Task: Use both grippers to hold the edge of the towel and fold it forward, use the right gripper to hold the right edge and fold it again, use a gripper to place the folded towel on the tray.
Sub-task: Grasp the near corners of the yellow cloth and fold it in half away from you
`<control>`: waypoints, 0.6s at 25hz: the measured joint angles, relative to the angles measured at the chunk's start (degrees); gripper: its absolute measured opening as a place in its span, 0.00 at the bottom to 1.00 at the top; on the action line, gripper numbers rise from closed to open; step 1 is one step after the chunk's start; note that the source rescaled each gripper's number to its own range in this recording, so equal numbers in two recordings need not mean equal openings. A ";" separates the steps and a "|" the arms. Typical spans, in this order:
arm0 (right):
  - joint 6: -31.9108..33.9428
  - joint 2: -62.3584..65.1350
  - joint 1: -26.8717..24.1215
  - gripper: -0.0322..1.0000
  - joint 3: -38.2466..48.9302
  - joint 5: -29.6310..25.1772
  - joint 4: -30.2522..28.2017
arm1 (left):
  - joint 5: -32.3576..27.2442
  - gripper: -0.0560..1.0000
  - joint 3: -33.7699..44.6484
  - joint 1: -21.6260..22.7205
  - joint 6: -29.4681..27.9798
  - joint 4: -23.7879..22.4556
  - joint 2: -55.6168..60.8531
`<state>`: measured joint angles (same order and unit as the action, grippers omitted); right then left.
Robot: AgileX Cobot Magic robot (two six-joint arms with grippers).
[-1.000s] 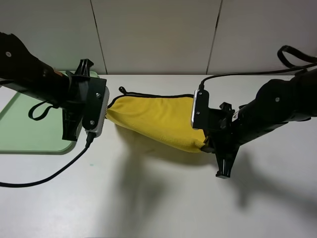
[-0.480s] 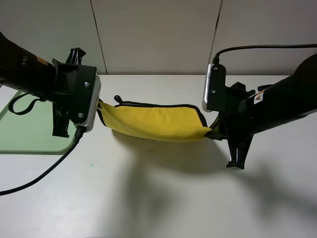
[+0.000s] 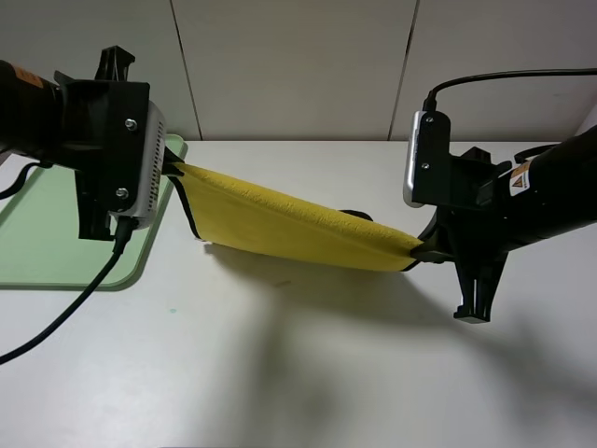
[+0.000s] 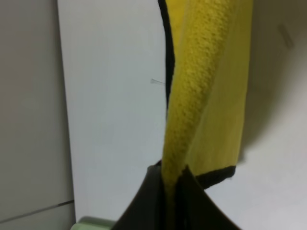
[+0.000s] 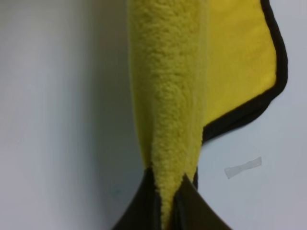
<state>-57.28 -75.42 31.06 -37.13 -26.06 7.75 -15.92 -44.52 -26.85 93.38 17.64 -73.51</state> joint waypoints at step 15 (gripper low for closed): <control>0.40 0.00 0.00 0.03 0.00 0.37 -0.17 | -1.00 0.05 0.00 0.00 -3.83 -0.91 -3.52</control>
<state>-56.89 -75.42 31.06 -37.13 -25.68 7.58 -16.92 -44.52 -26.85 89.55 16.73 -77.03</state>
